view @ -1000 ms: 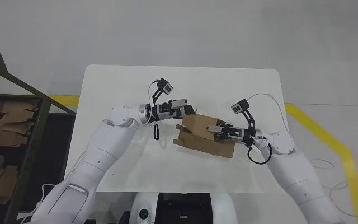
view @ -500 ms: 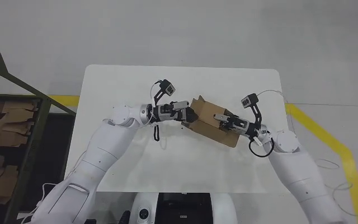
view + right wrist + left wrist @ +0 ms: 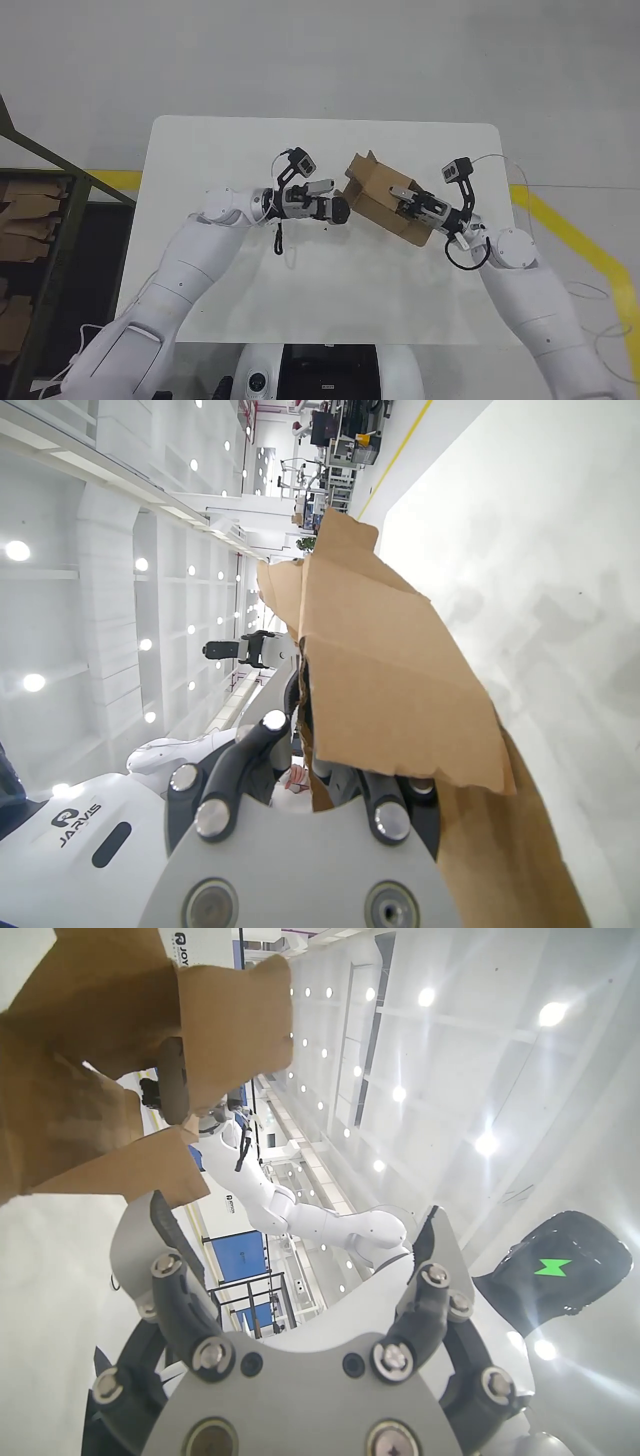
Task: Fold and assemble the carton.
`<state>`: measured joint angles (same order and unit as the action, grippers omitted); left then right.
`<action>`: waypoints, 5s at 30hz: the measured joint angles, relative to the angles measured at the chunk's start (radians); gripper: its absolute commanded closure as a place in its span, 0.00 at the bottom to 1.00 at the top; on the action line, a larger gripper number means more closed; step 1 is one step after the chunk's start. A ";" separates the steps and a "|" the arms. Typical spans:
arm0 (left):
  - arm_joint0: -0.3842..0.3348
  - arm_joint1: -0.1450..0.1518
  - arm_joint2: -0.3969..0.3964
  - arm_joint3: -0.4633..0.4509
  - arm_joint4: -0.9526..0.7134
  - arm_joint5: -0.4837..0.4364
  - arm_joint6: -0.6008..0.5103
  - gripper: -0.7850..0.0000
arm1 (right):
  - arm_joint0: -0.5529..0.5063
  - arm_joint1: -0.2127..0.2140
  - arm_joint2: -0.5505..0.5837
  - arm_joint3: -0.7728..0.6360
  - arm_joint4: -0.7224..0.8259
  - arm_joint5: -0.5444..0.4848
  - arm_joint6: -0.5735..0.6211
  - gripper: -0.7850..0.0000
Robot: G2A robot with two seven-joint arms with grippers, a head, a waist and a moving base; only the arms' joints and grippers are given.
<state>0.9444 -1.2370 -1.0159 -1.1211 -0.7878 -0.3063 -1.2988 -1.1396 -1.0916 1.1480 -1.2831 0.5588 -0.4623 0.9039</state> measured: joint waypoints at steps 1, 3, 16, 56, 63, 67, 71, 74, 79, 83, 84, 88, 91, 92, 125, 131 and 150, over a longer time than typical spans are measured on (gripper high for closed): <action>-0.004 -0.002 0.003 0.007 -0.005 0.000 -0.002 0.00 | 0.001 -0.001 -0.001 -0.002 -0.004 -0.001 -0.004 1.00; -0.011 -0.006 0.009 0.021 -0.009 -0.003 -0.004 0.00 | 0.003 -0.003 -0.003 -0.004 -0.010 -0.005 -0.014 1.00; -0.031 -0.027 0.042 0.050 -0.018 -0.008 -0.011 0.00 | -0.010 -0.015 -0.020 -0.045 -0.027 -0.010 -0.046 1.00; 0.031 0.000 -0.106 0.024 0.002 -0.007 0.015 0.00 | -0.070 0.008 0.136 -0.034 -0.002 -0.019 0.087 1.00; 0.034 -0.003 -0.094 0.008 0.013 0.008 0.021 0.00 | -0.123 0.016 0.158 -0.116 0.036 -0.036 0.174 1.00; 0.030 -0.008 -0.077 -0.001 0.012 0.014 0.018 0.00 | -0.141 0.018 0.158 -0.158 0.046 -0.040 0.207 1.00; 0.025 -0.012 -0.066 -0.010 0.011 0.019 0.013 0.00 | -0.145 0.019 0.156 -0.180 0.039 -0.044 0.229 1.00; 0.021 -0.014 -0.063 -0.016 0.010 0.020 0.009 0.00 | -0.143 0.019 0.152 -0.185 0.040 -0.043 0.233 1.00; 0.019 -0.017 -0.056 -0.024 0.006 0.026 0.000 0.00 | -0.137 0.017 0.141 -0.183 0.042 -0.039 0.234 1.00; 0.018 -0.020 -0.046 -0.029 0.002 0.032 -0.008 0.00 | -0.131 0.015 0.131 -0.177 0.044 -0.031 0.230 1.00; 0.017 -0.021 -0.043 -0.029 0.001 0.034 -0.008 0.00 | -0.129 0.014 0.127 -0.177 0.045 -0.030 0.231 1.00; 0.013 -0.026 -0.033 -0.028 -0.004 0.035 -0.012 0.00 | -0.124 0.012 0.114 -0.177 0.046 -0.029 0.239 1.00; 0.009 -0.029 -0.023 -0.024 -0.007 0.036 -0.015 0.00 | -0.121 0.011 0.107 -0.174 0.047 -0.029 0.241 1.00; 0.008 -0.031 -0.020 -0.023 -0.008 0.036 -0.016 0.00 | -0.120 0.010 0.105 -0.173 0.048 -0.029 0.241 1.00; 0.001 -0.043 -0.023 0.011 -0.025 0.025 -0.039 0.00 | -0.112 0.004 0.091 -0.153 0.081 -0.010 0.217 1.00; 0.008 -0.040 -0.038 0.008 -0.024 0.022 -0.039 0.00 | -0.116 0.006 0.119 -0.140 0.103 -0.009 0.203 1.00; 0.037 -0.035 -0.059 -0.043 -0.010 0.032 -0.028 0.00 | -0.096 -0.007 0.105 -0.075 0.070 0.026 0.076 1.00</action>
<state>0.9813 -1.2720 -1.0751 -1.1639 -0.7981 -0.2739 -1.3266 -1.2359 -1.0984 1.2529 -1.3578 0.6288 -0.4361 0.9795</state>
